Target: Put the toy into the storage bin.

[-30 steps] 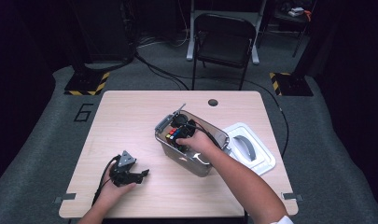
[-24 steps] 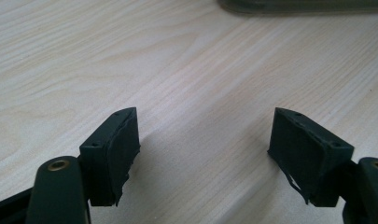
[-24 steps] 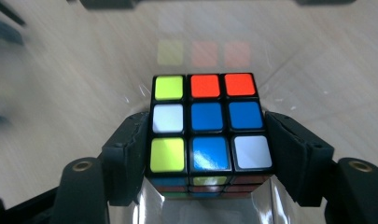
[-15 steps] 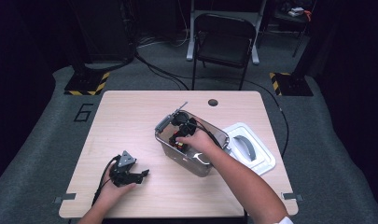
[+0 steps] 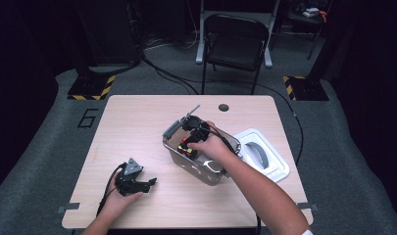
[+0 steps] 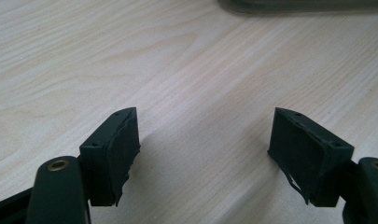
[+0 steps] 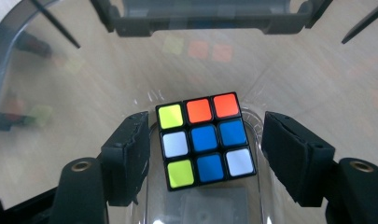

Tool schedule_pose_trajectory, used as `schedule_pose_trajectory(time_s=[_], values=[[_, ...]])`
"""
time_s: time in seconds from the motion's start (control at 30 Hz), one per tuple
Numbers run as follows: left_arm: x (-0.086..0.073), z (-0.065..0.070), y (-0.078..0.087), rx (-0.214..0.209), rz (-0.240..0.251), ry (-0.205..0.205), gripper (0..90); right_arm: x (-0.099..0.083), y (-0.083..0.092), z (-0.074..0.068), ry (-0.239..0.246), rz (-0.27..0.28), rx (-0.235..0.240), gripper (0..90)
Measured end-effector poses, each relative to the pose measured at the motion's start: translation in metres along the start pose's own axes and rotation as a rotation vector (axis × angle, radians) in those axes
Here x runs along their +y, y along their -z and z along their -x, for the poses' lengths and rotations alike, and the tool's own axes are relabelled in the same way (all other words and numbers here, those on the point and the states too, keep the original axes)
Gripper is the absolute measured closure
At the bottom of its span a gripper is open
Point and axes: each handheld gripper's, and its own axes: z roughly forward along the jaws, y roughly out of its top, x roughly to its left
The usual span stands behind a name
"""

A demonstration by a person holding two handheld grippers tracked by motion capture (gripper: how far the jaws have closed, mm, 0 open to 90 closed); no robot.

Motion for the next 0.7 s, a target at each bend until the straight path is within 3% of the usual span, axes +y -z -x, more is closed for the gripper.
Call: schedule_pose_trajectory(time_s=[0.37, 0.7], values=[[0.000, 0.000, -0.001, -0.001, 0.007, 0.006, 24.1, -0.001, 0.024, -0.006, 0.011, 0.024, -0.008, 33.3], [0.000, 0.000, -0.001, -0.006, 0.003, 0.005, 22.9, -0.006, 0.054, -0.003, 0.013, 0.070, -0.006, 34.1]])
